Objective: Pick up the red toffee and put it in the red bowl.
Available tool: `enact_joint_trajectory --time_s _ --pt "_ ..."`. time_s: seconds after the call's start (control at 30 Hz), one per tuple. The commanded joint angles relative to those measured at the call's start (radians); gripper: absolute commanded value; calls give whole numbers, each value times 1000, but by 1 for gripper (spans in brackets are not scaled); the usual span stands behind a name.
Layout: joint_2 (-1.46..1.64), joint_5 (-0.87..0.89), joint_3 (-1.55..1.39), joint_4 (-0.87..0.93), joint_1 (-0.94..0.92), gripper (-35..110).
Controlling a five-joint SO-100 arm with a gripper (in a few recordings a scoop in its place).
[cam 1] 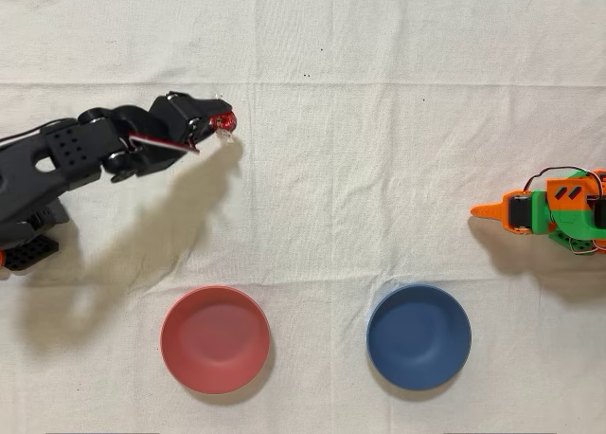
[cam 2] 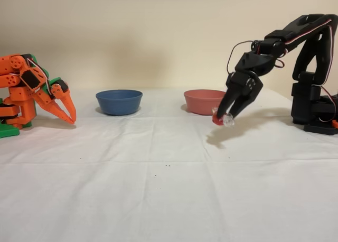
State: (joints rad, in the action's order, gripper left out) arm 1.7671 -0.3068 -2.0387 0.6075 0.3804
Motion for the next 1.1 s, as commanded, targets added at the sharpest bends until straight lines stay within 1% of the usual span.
enact_joint_trajectory --time_s 0.0,0.6,0.83,1.07 --pt "140 -18 40 44 -51 12" --pt "272 -120 225 209 -388 12" --pt "353 -166 235 250 -522 12" --pt "379 -195 209 247 -673 12"
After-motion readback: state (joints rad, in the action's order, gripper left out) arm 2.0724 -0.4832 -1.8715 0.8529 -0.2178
